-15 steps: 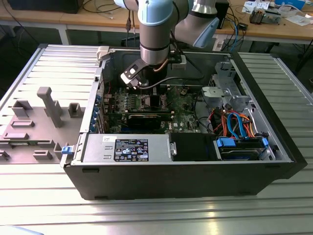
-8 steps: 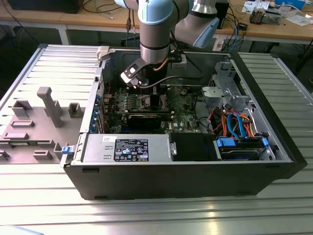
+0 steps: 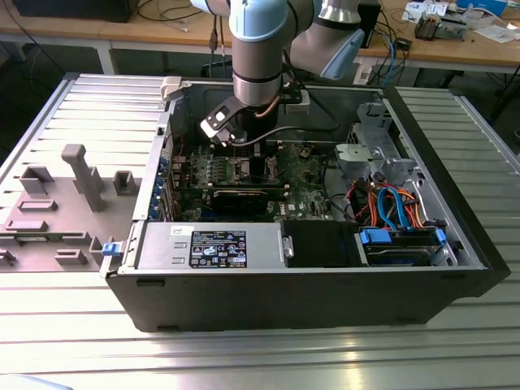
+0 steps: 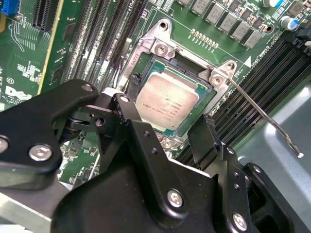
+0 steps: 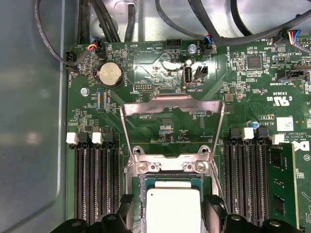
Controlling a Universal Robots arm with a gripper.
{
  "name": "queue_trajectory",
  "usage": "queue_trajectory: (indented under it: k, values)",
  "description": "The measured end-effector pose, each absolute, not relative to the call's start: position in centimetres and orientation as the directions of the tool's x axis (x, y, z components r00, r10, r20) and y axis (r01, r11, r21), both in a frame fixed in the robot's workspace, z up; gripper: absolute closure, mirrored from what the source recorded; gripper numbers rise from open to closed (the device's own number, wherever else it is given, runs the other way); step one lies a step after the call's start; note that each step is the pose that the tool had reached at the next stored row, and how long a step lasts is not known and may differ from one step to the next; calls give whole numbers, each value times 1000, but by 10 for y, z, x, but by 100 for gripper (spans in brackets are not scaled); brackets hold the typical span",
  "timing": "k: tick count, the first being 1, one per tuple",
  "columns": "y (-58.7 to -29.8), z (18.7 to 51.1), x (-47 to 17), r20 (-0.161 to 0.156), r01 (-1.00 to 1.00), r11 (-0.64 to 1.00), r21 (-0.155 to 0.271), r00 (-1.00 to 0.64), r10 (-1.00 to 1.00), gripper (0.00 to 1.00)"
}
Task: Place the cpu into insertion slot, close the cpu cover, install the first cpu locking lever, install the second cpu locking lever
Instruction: 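Place the cpu into insertion slot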
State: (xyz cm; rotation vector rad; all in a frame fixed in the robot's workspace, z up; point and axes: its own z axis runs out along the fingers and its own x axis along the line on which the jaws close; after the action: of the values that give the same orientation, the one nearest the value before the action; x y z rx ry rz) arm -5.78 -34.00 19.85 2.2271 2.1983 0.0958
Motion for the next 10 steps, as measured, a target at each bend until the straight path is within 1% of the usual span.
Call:
queue_trajectory:
  k: [6,10]
  values:
    - [-339,198,-58,42,999,-14,51,12,999,32]
    - [-338,198,-58,40,999,-14,51,12,999,32]
